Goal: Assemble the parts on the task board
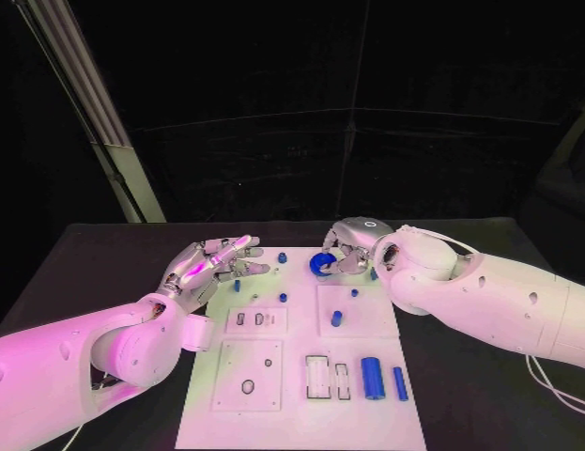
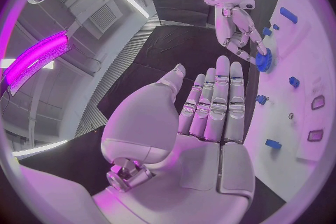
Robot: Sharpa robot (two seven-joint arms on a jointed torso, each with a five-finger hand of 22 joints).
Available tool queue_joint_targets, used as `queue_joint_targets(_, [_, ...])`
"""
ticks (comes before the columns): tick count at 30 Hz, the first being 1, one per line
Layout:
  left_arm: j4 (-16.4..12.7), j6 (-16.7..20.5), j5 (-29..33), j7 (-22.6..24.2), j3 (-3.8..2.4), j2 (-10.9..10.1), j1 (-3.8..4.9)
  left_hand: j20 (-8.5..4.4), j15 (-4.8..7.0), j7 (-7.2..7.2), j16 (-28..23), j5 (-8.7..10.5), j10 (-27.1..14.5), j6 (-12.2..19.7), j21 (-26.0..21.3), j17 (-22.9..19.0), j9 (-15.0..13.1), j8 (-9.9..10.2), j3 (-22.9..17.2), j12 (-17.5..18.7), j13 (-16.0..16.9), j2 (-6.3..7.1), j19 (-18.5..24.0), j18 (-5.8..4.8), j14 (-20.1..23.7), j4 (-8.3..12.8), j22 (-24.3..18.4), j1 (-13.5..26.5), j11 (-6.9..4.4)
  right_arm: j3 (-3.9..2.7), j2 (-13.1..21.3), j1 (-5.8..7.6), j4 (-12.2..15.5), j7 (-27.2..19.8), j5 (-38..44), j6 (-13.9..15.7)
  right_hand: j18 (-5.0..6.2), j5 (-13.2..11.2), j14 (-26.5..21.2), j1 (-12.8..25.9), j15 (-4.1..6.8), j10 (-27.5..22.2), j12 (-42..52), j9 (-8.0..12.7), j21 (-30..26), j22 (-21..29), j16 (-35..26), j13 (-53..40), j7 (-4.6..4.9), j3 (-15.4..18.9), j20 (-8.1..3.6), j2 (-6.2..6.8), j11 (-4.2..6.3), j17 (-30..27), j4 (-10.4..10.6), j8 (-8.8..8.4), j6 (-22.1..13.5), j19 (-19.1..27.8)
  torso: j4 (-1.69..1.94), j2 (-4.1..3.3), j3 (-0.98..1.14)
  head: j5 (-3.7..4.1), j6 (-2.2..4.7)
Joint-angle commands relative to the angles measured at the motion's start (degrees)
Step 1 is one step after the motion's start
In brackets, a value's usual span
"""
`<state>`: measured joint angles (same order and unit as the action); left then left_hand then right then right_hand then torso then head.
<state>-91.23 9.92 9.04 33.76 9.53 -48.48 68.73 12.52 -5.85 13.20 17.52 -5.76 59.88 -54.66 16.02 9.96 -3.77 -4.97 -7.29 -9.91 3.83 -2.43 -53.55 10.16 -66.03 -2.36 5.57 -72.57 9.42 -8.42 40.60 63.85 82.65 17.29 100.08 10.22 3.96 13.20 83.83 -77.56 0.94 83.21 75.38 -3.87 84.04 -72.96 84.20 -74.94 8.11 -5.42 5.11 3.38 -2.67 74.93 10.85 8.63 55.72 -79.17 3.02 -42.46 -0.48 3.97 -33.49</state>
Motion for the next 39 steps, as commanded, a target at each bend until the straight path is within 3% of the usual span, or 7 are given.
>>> queue_joint_targets(1, [0.0,-0.9,0.0,0.1,-0.04,-0.1,0.06,0.17,-0.23,-0.21,-0.2,0.08,-0.2,0.1,-0.2,0.1,0.0,0.1,0.0,0.2,-0.1,-0.23,-0.2,0.38,0.3,0.3,-0.1,-0.2,-0.05,-0.05,-0.5,0.13,1.1,0.1,1.2,5.0,-0.48,0.6,3.7,0.0,0.35,0.3,0.2,-0.1,0.5,-0.4,0.4,-0.9,-0.22,-0.6,0.04,-0.31,-0.12,2.2,-0.1,-0.03,0.2,-0.5,0.08,0.0,-0.03,-0.22,0.07])
queue_joint_targets(13, [-0.2,-0.6,0.0,0.2,-0.04,-0.6,0.09,0.18,-0.23,-0.2,-0.2,0.08,-0.2,0.1,-0.2,0.1,0.0,0.1,-0.1,0.2,-0.1,-0.24,-0.2,0.38,0.3,0.4,-0.1,-0.2,-0.06,-0.02,-4.2,0.14,0.4,0.1,2.0,4.5,-0.55,0.9,3.7,-0.5,0.37,0.2,0.1,-0.1,0.6,-0.7,0.4,-0.8,-0.24,-1.0,0.02,-0.29,-0.09,2.2,-0.4,-0.07,0.3,-0.7,0.1,-0.08,-0.1,-0.81,-0.05])
queue_joint_targets(15, [-0.1,-0.5,0.0,0.2,-0.04,-0.7,0.09,0.18,-0.22,-0.2,-0.2,0.07,-0.2,0.1,-0.2,0.1,0.0,0.0,-0.1,0.2,-0.1,-0.26,-0.2,0.39,0.3,0.5,-0.1,-0.3,-0.06,-0.01,-5.0,0.14,-0.1,0.0,2.0,4.3,-0.55,1.0,3.7,-0.5,0.37,0.2,0.1,-0.1,0.6,-0.7,0.4,-0.8,-0.24,-1.1,0.02,-0.3,-0.08,2.2,-0.4,-0.06,0.4,-0.7,0.0,-0.07,-0.05,-1.0,-0.05])
queue_joint_targets(23, [0.0,-0.4,0.0,0.3,-0.05,-0.8,0.11,0.18,-0.22,-0.2,-0.2,0.07,-0.2,0.1,-0.2,0.1,0.0,0.0,-0.1,0.2,-0.1,-0.26,-0.2,0.39,0.3,0.5,-0.1,-0.3,-0.06,0.09,-8.7,0.03,-4.1,-1.0,2.1,4.2,-0.58,1.1,3.7,-0.8,0.38,0.3,0.1,-0.1,0.7,-0.9,0.4,-0.9,-0.25,-1.3,0.01,-0.34,-0.07,2.2,-0.6,-0.07,0.5,-0.8,0.2,-0.12,-0.02,-1.45,-0.47])
queue_joint_targets(28, [0.1,-0.4,0.0,0.3,-0.05,-0.8,0.11,0.18,-0.22,-0.2,-0.2,0.08,-0.2,0.1,-0.2,0.1,0.0,0.0,-0.2,0.2,-0.1,-0.26,-0.2,0.39,0.3,0.5,-0.1,-0.3,-0.06,0.15,-10.2,-0.11,-5.4,-1.7,2.1,3.6,-0.6,1.1,3.7,-0.8,0.38,0.3,0.1,-0.1,0.7,-0.9,0.4,-0.9,-0.24,-1.4,0.0,-0.29,-0.07,2.3,-0.6,-0.09,0.5,-0.8,-0.02,-0.1,0.0,-1.81,-0.66])
queue_joint_targets(32, [0.2,-0.5,0.0,0.3,-0.05,-0.8,0.12,0.18,-0.22,-0.2,-0.2,0.08,-0.2,0.1,-0.2,0.1,0.0,0.0,-0.2,0.2,-0.1,-0.26,-0.2,0.39,0.3,0.5,-0.1,-0.3,-0.06,1.38,-10.9,-0.16,-5.9,-2.0,2.1,3.0,-0.59,1.1,3.7,-0.8,0.38,0.2,0.0,-0.1,0.7,-0.9,0.4,-0.8,-0.23,-1.4,0.0,-0.21,-0.08,2.2,-0.6,-0.11,0.5,-0.8,-0.05,-0.12,0.02,-1.95,-0.8])
queue_joint_targets(39, [0.3,-0.5,0.0,0.2,-0.06,-0.6,0.13,0.18,-0.22,-0.2,-0.2,0.08,-0.2,0.1,-0.2,0.1,0.0,0.0,-0.2,0.2,-0.1,-0.26,-0.2,0.39,0.3,0.5,-0.1,-0.3,-0.06,2.34,-12.3,-0.19,-7.7,-2.4,2.1,2.0,-0.61,1.1,3.7,-0.8,0.38,0.2,-0.2,-0.1,0.7,-1.0,0.4,-0.7,-0.22,-1.4,0.0,-0.18,-0.09,2.1,-0.6,-0.12,0.4,-0.9,-0.05,-0.09,0.08,-2.04,-0.99])
